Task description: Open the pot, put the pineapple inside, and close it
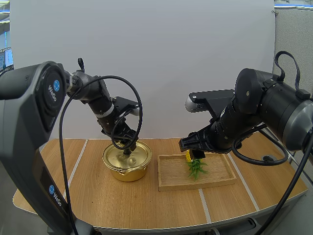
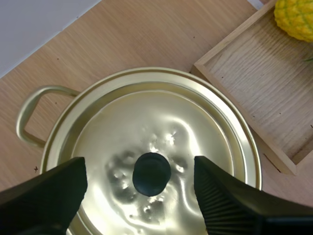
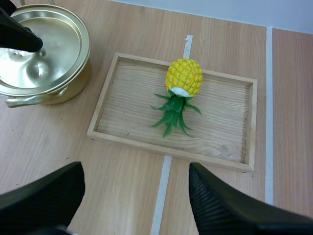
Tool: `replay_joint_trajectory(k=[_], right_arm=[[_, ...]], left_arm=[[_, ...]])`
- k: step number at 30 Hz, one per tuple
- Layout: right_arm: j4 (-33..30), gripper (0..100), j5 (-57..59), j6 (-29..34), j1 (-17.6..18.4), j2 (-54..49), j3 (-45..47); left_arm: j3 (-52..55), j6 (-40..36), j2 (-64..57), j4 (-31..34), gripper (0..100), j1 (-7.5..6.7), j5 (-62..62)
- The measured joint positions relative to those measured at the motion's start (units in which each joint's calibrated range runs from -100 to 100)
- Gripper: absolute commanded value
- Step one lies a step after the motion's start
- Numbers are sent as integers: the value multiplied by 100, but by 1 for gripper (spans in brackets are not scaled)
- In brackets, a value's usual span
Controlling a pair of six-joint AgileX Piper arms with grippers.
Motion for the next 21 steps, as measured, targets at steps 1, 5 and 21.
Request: replay_joint_trajectory(k=[1, 5, 21], right_arm=[[0, 100, 0, 0, 0, 0, 0], [0, 100, -72, 0, 0, 0, 0], [0, 100, -247, 0, 0, 0, 0]], left_arm=[[0, 0, 33, 0, 100, 0, -37], [-15, 0, 176, 0, 100, 0, -102], [-18, 0, 252, 0, 98, 0, -120]])
